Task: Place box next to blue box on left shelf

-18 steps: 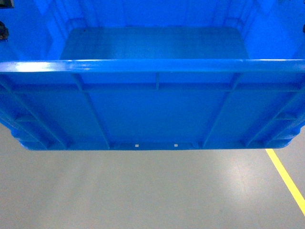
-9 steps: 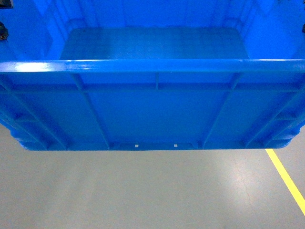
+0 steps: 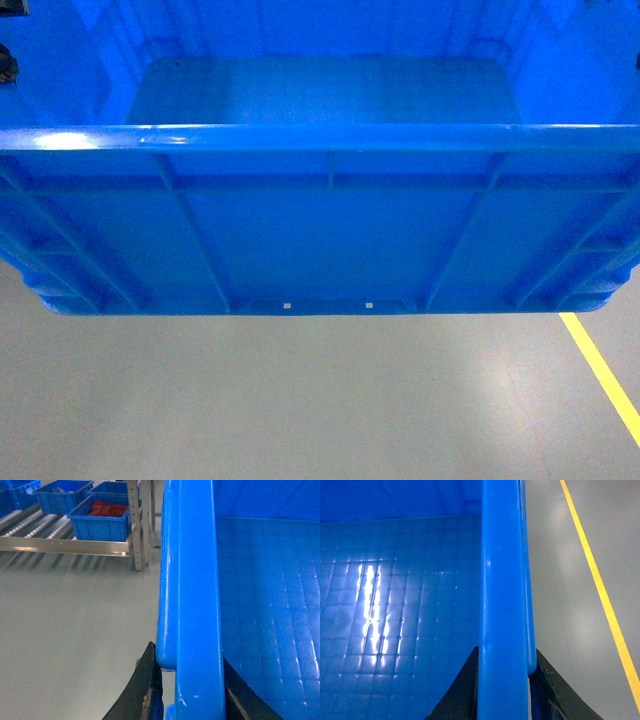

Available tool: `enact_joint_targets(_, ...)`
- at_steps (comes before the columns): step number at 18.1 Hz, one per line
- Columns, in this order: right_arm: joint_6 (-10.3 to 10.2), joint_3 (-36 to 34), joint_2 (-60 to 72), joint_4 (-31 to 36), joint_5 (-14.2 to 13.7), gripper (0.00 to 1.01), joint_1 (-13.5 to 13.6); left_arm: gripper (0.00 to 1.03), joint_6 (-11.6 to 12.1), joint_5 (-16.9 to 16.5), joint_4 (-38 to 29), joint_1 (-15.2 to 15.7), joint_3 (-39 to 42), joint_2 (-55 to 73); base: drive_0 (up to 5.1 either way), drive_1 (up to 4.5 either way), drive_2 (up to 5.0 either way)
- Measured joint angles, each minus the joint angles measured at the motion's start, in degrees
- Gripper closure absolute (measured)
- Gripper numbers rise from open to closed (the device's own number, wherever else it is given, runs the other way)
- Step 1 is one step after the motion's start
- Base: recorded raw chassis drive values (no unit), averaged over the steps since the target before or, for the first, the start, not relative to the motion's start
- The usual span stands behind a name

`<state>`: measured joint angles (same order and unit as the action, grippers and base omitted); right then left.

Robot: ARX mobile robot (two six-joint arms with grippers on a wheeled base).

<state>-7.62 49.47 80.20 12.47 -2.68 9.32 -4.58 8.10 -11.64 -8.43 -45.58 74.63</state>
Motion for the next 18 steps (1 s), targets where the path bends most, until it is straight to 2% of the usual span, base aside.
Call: enact_joint_targets(18, 0.00, 0.00, 0.02, 0.13, -0.02, 0.80, 0.00, 0.86, 0.00, 0.00, -0.07, 0.00, 0.00, 0.00, 0.0, 4.28, -4.4)
